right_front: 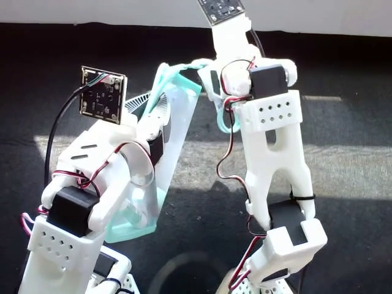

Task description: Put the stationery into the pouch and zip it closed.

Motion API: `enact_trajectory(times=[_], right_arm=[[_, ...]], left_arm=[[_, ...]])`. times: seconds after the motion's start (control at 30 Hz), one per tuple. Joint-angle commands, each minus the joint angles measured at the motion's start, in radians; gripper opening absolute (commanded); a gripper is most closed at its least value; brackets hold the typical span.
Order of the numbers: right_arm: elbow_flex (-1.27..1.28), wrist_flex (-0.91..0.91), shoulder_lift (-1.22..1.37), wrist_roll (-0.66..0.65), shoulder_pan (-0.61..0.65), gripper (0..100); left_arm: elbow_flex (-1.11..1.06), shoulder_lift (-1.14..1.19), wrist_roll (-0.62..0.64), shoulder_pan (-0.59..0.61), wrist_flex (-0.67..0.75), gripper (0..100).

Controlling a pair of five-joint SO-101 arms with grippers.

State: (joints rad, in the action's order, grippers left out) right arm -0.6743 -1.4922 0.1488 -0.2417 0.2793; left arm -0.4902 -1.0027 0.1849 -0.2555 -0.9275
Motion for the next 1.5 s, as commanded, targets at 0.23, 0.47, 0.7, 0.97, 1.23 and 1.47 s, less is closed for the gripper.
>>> enact_trajectory(times=[0.23,0.47,0.7,0.97,1.23,1.47], right_arm=[[-0.015,0.041,0.096,0.000,-0.025,0.5],[-0.021,0.041,0.116,0.000,-0.024,0.5],[-0.021,0.005,0.051,0.002,-0.019,0.6],[-0.025,-0.197,-0.090,-0.005,0.091,23.3],[-0.018,-0.203,-0.171,0.000,0.243,22.8],[-0.025,-0.110,-0.097,0.002,0.257,22.8]], left_arm=[[0.203,-0.074,-0.002,0.045,-0.055,1],[0.220,-0.073,-0.005,0.045,-0.055,1],[0.071,-0.071,-0.008,0.045,-0.048,1],[-0.124,-0.073,-0.008,0.045,0.110,1],[-0.147,-0.073,-0.008,0.045,0.112,1],[-0.145,-0.073,-0.008,0.039,0.109,1]])
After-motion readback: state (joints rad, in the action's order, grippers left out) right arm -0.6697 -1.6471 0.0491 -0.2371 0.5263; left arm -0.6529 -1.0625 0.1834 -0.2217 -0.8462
